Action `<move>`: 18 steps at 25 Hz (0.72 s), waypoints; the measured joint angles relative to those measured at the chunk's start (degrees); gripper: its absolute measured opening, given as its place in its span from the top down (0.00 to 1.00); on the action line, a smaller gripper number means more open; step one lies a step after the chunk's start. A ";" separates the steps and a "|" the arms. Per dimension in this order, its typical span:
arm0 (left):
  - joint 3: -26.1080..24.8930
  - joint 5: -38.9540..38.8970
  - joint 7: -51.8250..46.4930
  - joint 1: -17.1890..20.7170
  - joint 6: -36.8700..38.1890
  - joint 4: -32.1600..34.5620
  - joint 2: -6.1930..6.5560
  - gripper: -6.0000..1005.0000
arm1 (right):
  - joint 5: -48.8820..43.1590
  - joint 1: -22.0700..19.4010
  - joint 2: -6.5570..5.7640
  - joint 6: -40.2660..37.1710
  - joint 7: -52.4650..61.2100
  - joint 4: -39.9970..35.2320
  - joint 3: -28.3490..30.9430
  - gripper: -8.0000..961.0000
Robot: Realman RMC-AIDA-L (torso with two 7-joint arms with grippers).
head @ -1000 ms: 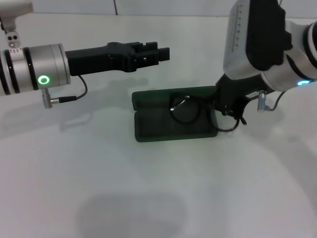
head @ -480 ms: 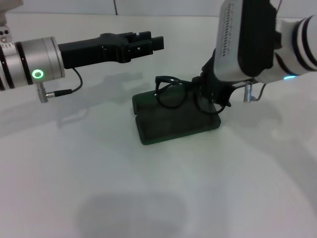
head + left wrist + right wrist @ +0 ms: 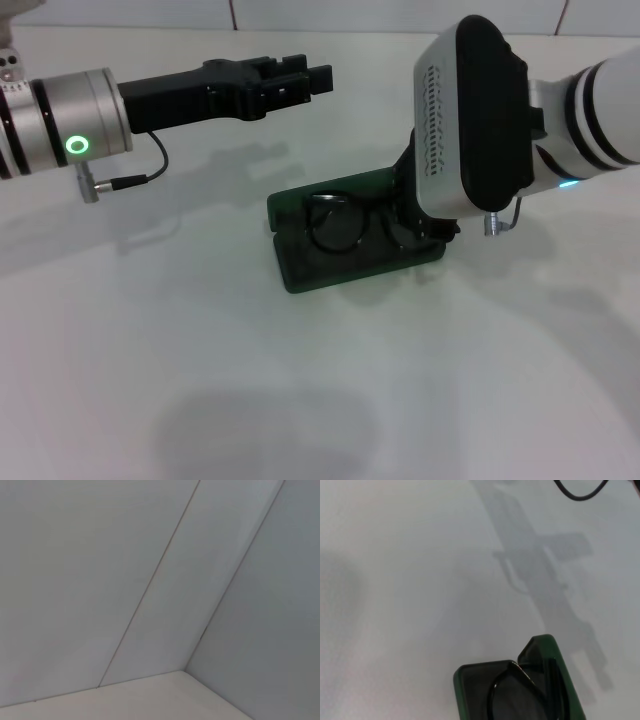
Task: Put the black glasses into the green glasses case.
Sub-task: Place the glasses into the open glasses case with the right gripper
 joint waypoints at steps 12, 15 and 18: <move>0.00 -0.04 0.00 0.00 0.40 0.01 0.00 0.41 | -3.21 1.42 0.02 0.69 -1.55 0.54 -3.84 0.92; 0.01 -0.04 0.00 0.00 0.40 0.00 -0.05 0.41 | -3.71 1.46 0.07 1.76 -1.57 0.63 -4.53 0.92; 0.00 -0.04 0.00 0.00 0.40 0.00 -0.07 0.41 | -3.72 1.47 0.08 2.12 -1.58 0.68 -4.78 0.92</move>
